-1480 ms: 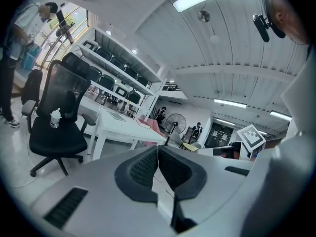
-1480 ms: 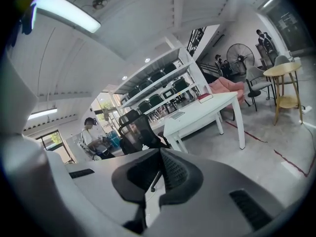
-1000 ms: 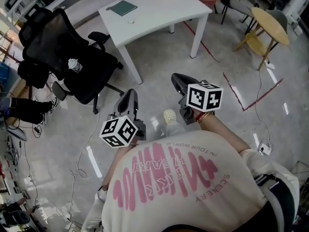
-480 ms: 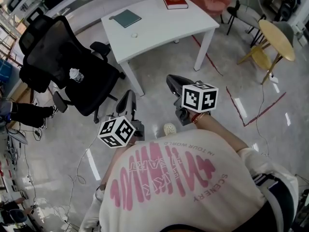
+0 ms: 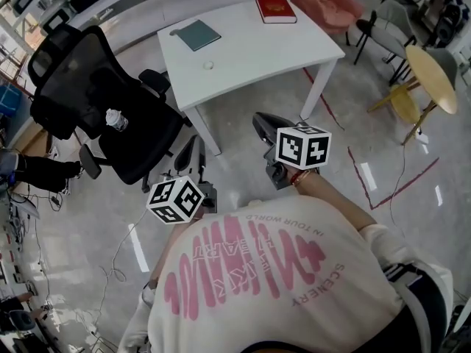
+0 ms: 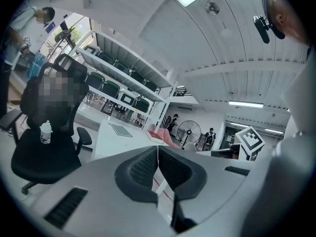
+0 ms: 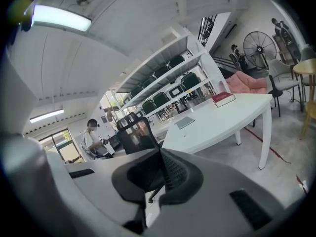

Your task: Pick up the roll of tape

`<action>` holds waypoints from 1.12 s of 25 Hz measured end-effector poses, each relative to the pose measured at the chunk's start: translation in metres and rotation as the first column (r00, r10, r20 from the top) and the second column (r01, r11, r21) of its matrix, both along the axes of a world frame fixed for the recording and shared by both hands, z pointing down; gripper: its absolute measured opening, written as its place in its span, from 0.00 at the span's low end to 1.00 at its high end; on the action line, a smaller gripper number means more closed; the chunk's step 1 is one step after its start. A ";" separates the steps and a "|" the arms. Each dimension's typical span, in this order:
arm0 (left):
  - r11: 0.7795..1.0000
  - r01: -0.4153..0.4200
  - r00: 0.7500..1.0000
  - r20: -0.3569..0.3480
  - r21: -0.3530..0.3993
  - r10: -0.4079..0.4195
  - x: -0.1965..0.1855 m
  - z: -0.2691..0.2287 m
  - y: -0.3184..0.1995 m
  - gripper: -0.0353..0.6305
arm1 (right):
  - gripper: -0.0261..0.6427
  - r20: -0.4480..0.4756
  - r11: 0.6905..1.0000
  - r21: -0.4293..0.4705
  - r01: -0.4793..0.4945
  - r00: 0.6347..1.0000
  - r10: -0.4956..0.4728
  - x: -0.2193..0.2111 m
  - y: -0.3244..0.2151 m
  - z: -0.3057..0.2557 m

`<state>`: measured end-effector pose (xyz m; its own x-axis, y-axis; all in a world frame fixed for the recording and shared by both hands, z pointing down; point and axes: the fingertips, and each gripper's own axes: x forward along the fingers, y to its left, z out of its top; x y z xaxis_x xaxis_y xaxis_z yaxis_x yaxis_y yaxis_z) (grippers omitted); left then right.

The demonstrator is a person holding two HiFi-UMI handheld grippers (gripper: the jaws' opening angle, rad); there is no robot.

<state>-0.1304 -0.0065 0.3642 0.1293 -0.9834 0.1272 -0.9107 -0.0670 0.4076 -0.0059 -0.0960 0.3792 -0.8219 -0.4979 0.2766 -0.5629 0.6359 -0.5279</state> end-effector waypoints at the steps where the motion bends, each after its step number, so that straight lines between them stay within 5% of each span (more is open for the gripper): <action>1: 1.000 0.006 1.000 -0.002 -0.002 -0.006 -0.003 0.001 -0.006 0.09 | 0.06 0.000 1.000 0.000 0.004 1.000 -0.004 -0.002 -0.008 0.000; 28: 0.998 0.054 0.998 -0.035 -0.034 -0.055 -0.024 0.042 -0.109 0.09 | 0.06 -0.024 0.999 -0.022 0.048 0.999 -0.049 -0.025 -0.118 0.041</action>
